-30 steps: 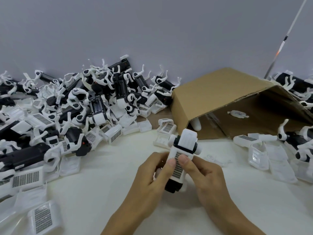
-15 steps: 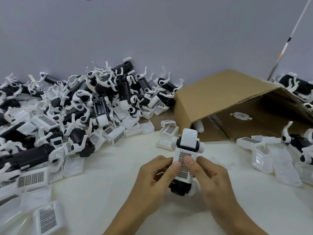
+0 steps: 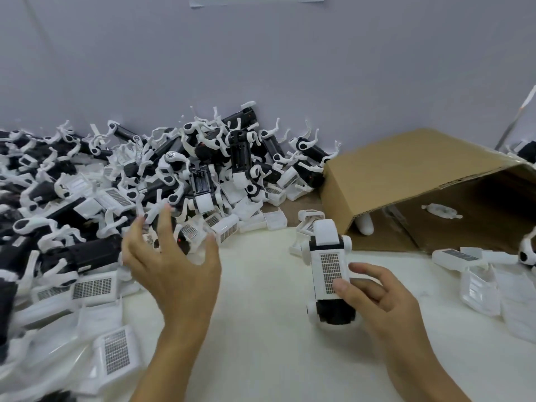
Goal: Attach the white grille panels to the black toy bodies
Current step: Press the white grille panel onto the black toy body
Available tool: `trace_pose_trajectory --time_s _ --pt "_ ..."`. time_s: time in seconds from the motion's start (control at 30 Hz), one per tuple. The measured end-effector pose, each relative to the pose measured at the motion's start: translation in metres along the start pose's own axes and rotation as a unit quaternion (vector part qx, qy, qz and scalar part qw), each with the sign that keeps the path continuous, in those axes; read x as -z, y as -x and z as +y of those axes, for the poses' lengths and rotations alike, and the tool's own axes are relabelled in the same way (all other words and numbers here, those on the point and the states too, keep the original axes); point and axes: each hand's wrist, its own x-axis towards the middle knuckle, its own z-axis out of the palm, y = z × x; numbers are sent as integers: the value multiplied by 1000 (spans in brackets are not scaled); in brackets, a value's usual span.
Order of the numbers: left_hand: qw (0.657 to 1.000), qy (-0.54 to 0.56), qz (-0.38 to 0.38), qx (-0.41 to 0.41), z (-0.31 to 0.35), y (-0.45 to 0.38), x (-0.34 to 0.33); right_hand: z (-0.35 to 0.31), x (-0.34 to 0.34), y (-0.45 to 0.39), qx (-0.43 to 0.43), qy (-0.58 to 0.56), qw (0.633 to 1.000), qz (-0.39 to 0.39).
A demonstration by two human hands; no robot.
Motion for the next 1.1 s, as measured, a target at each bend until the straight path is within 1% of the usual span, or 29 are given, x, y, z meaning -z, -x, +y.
trace_pose_trajectory --time_s 0.03,0.1,0.2,0.27,0.33,0.37,0.43,0.5,0.53,0.6,0.67,0.7,0.8,0.87,0.93,0.97,1.0,1.03,1.07,1.1 --pt "999 -26 -8 32 -13 -7 1 1 0 0 -1 4 1000 4" --pt "996 -23 -41 70 -33 -12 0 2 -2 1 0 24 1000 13" --pt "996 38 -31 71 -39 -10 -4 6 -4 3 5 43 999 17" --pt "994 110 1 27 -24 -8 -1 5 -5 4 2 50 999 17" --pt "980 191 23 -49 -2 0 3 4 -5 5 -3 54 998 16" --pt "971 221 22 -91 9 7 4 3 -5 4 -5 57 998 20" --pt "952 259 -16 -162 27 22 3 1 -4 4 -15 49 998 41" --pt "935 281 -83 -200 36 39 -3 -2 1 3 -32 31 996 77" --pt "929 286 -117 -205 38 48 -6 -4 3 3 -43 21 994 96" --pt "921 290 -181 -184 36 61 -12 -10 8 2 -76 -3 989 125" --pt "918 278 -244 -146 31 65 -19 -18 14 2 -122 -9 983 135" --pt "917 262 -263 -143 29 64 -23 -23 17 3 -154 -3 979 133" --pt "919 233 -270 -169 31 60 -33 -45 26 2 -241 31 965 101" --pt "919 224 -269 -180 36 60 -36 -70 38 3 -272 77 957 71" --pt "922 214 -259 -193 38 59 -38 -104 58 7 -261 95 960 36" --pt "920 219 -260 -197 40 57 -39 -125 69 9 -239 79 967 36" --pt "920 222 -245 -209 37 56 -42 -146 82 8 -200 59 977 54" --pt "917 231 -234 -226 42 54 -41 -168 96 5 -147 34 984 99" --pt "913 236 -230 -242 48 53 -38 -189 111 -1 -89 -21 985 148" --pt "912 230 -212 -267 53 53 -38 -210 123 -6 -23 -78 977 195"
